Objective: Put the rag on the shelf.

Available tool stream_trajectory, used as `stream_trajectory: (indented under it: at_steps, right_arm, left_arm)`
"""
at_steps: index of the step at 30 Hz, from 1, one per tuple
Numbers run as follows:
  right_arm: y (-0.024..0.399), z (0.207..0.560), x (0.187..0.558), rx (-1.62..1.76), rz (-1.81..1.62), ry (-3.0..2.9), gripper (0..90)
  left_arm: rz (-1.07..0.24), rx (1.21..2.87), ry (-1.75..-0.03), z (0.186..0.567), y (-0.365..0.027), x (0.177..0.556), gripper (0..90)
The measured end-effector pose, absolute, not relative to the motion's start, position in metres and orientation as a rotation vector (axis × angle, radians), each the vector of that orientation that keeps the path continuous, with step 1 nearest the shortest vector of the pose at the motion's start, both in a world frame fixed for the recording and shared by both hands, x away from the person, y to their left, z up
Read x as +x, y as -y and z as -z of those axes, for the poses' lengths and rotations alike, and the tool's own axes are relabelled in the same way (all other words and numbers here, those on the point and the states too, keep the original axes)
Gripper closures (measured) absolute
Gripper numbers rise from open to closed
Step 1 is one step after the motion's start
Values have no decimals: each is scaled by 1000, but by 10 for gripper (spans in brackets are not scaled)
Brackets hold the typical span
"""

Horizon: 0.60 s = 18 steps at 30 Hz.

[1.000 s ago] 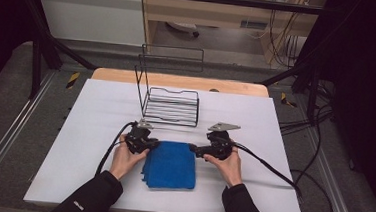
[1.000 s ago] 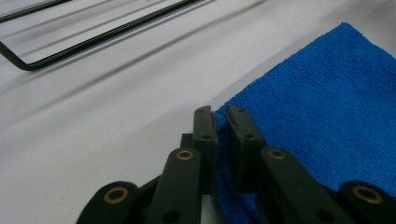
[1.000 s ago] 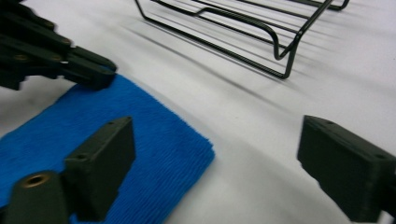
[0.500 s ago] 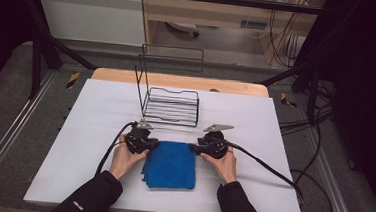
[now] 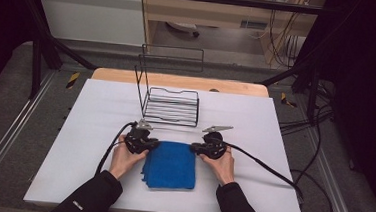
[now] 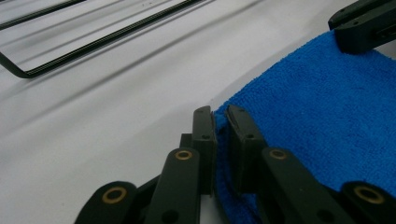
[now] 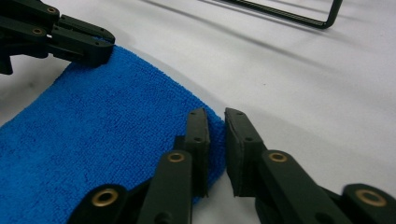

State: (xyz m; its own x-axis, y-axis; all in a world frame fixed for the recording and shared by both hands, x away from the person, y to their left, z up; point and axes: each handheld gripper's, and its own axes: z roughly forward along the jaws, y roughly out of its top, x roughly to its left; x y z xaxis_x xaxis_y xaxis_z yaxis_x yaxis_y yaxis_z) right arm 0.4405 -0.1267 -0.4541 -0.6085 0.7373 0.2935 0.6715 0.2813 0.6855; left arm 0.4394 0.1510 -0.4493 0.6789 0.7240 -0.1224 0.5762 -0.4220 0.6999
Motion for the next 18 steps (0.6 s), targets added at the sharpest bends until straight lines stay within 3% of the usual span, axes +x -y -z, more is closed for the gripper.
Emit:
stream_trajectory:
  at_steps: [18]
  right_arm:
    - [133,437,433,1311,-1343,-2403,859]
  left_arm:
    - [-240,2055,-956,432,-161,435,852]
